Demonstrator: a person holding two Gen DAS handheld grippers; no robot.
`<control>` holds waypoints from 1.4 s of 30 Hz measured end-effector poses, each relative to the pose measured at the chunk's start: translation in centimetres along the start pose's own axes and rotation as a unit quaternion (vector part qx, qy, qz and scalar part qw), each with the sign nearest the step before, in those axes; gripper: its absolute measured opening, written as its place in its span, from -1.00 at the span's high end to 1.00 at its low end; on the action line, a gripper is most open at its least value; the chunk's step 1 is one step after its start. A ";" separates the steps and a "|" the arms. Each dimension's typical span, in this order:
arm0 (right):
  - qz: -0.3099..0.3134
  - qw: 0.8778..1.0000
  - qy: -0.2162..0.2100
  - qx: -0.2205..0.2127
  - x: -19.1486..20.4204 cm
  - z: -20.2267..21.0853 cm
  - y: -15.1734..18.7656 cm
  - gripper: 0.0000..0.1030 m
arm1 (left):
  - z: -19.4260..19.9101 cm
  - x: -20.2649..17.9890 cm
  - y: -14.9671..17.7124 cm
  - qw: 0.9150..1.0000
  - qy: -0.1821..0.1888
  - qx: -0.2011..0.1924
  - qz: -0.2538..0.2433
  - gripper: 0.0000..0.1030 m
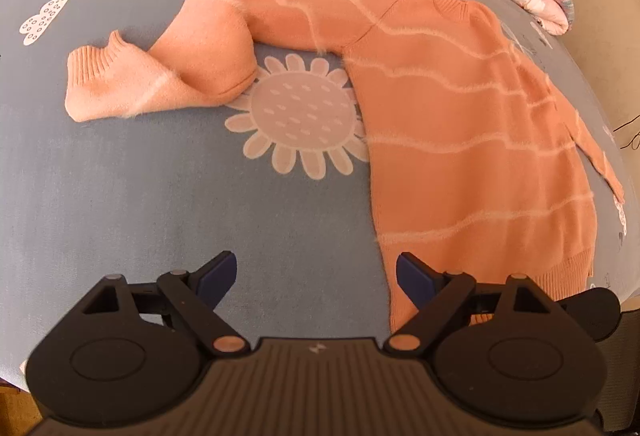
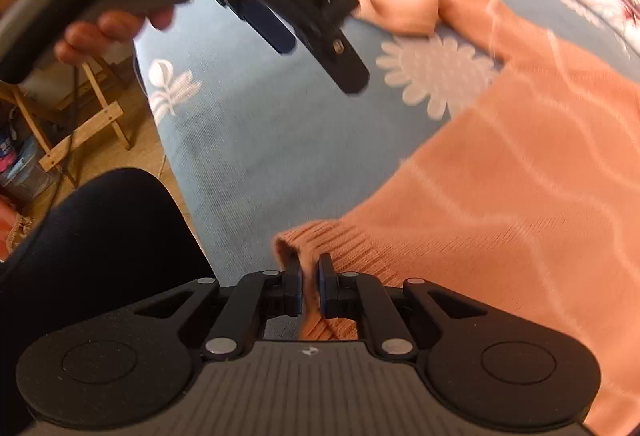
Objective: Fold clothes
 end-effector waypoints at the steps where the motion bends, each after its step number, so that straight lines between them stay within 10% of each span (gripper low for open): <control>1: -0.009 1.000 0.001 0.011 -0.2 -0.4 0.4 0.69 | -0.3 -0.1 0.3 1.000 -0.001 0.007 -0.002 -0.69; 9: -0.076 0.994 -0.058 -0.056 -1.8 2.1 1.5 -0.07 | -3.9 -2.0 0.3 0.998 0.060 0.016 0.017 -0.69; 15: -0.162 0.979 0.021 -0.119 -8.9 8.2 6.4 -0.08 | -6.9 -2.1 -1.5 0.999 0.011 -0.007 0.045 -0.71; 26: -0.425 0.878 0.142 -0.167 -31.5 10.6 19.9 -0.23 | -6.5 -4.5 0.4 0.999 0.025 -0.034 0.033 -0.89; 33: -0.493 0.856 0.020 -0.157 -34.9 6.2 21.3 -0.24 | -7.0 -6.2 0.2 0.997 0.048 -0.040 0.043 -0.82; 38: -0.514 0.837 0.047 -0.181 -35.2 6.9 22.7 -0.39 | -7.0 -6.5 0.7 0.995 0.066 -0.038 0.067 -0.81; 42: -0.557 0.802 -0.028 -0.215 -35.2 6.7 24.3 -0.41 | -6.5 -7.2 1.6 0.998 0.032 -0.037 0.050 -0.81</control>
Point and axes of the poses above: each gripper's, at about its wrist camera, not at the fingertips, and z roughly against the way its jaws point, x to its left, y to its underside, the point moved 6 cm from there along -z, roughly the way its jaws point, and after that the axes turned 6 degrees about -z, right-handed, at the moved point
